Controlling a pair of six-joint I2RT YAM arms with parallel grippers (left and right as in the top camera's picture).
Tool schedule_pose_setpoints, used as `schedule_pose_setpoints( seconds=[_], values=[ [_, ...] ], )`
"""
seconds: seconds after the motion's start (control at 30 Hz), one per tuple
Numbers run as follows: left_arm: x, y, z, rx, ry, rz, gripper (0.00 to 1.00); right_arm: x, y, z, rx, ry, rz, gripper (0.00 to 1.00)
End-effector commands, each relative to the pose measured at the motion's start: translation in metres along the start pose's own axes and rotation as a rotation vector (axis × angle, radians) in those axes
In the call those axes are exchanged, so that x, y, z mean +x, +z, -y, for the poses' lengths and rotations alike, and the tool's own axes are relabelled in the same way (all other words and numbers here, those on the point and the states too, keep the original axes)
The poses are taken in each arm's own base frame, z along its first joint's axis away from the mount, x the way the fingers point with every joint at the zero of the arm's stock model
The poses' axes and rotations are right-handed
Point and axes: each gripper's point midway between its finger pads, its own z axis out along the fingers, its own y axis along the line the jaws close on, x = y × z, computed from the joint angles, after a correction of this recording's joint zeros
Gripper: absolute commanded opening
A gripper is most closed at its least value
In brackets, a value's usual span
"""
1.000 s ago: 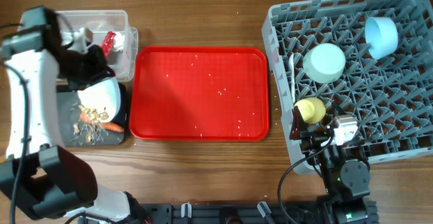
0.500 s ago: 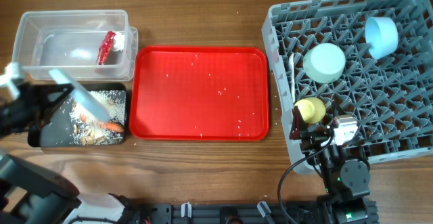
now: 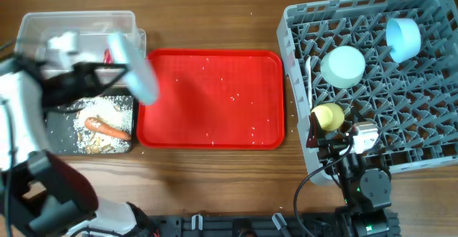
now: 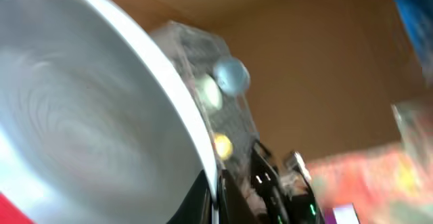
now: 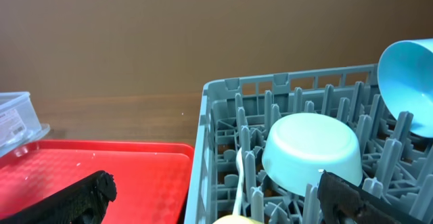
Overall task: Sort waste into correct bins and load items into the dishwasher rack
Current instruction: 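Carry the empty plate to the rack and stand it upright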
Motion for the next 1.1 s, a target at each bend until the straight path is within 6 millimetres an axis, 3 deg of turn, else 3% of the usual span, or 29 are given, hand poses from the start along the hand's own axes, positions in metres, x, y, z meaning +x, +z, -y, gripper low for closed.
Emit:
schedule_pose_setpoints(
  seconds=[0.0,0.07,0.13,0.17,0.27,0.33,0.4,0.5,0.63,0.8,0.83,0.87,0.9,0.93,0.97,1.07],
  values=[
    [0.004,0.086,0.059,0.265,0.069,-0.155,0.04,-0.001,0.000,0.002,0.006,0.018,0.006,1.00],
    [0.006,0.144,0.061,0.210,0.096,-0.274,0.04,-0.001,0.000,0.002,0.007,0.018,0.006,1.00],
    [-0.003,0.205,0.057,0.039,0.066,-0.236,0.04,-0.001,0.000,0.002,0.006,0.018,0.006,1.00],
    [-0.008,0.238,0.076,0.058,0.153,-0.185,0.04,-0.001,0.000,0.002,0.007,0.018,0.006,1.00],
    [-0.019,0.283,0.134,0.183,0.238,-0.034,0.04,-0.001,0.000,0.002,0.007,0.018,0.006,1.00],
    [-0.026,0.304,0.150,0.192,0.165,0.074,0.04,-0.001,0.000,0.002,0.007,0.018,0.006,1.00],
    [-0.020,0.325,0.148,0.164,0.049,0.126,0.04,-0.001,0.000,0.002,0.007,0.018,0.006,1.00],
    [0.001,0.358,0.123,0.102,-0.153,0.129,0.04,-0.001,0.000,0.002,0.007,0.017,0.006,1.00],
    [0.016,0.385,0.082,0.043,-0.384,0.122,0.04,-0.001,0.000,0.002,0.006,0.018,0.006,1.00],
    [0.034,0.403,0.051,0.025,-0.411,0.070,0.04,-0.001,0.000,0.002,0.007,0.018,0.006,1.00],
    [0.034,0.404,0.049,0.019,-0.370,0.070,0.15,-0.001,0.000,0.002,0.006,0.018,0.006,1.00],
    [0.032,0.402,0.050,0.019,-0.330,0.075,0.42,-0.001,0.000,0.002,0.007,0.018,0.006,1.00],
    [0.028,0.399,0.051,0.020,-0.301,0.079,0.79,-0.001,0.000,0.002,0.007,0.018,0.006,1.00],
    [0.023,0.394,0.052,0.019,-0.285,0.079,0.94,-0.001,0.000,0.002,0.007,0.018,0.006,1.00],
    [0.016,0.387,0.053,0.016,-0.272,0.080,0.99,-0.001,0.000,0.002,0.007,0.018,0.006,1.00],
    [-0.012,0.347,0.053,-0.060,-0.181,0.103,0.99,-0.001,0.000,0.002,0.007,0.018,0.006,1.00]
  ],
)
